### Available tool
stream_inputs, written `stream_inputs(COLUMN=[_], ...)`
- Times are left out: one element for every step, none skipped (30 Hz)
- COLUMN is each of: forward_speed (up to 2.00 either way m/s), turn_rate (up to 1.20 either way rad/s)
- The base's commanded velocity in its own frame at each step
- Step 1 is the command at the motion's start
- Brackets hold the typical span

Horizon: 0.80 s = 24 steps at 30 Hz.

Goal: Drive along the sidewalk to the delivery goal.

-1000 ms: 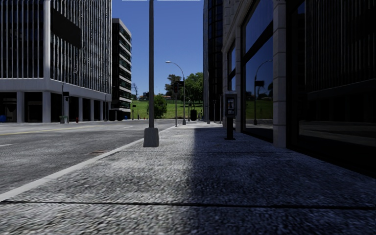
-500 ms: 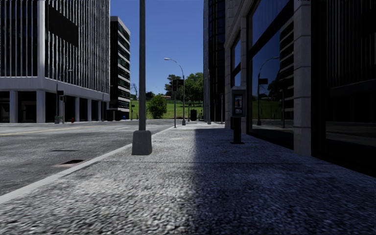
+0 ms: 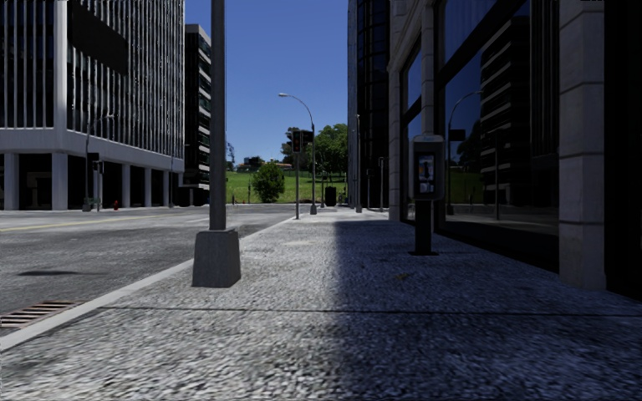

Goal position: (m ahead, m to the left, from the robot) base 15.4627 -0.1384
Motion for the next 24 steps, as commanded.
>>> stream_inputs(forward_speed=[2.00, 2.00, 2.00, 2.00, 2.00, 2.00, 2.00, 2.00, 2.00, 2.00, 2.00, 2.00, 2.00, 2.00, 2.00, 2.00, 2.00, 2.00, 2.00, 2.00, 2.00, 2.00, 2.00, 2.00], turn_rate=[0.00, 0.00, 0.00, 0.00, 0.00, 0.00, 0.00, 0.00, 0.00, 0.00, 0.00, 0.00, 0.00, 0.00, 0.00, 0.00, 0.00, 0.00, 0.00, 0.00, 0.00, 0.00, 0.00, 0.00])
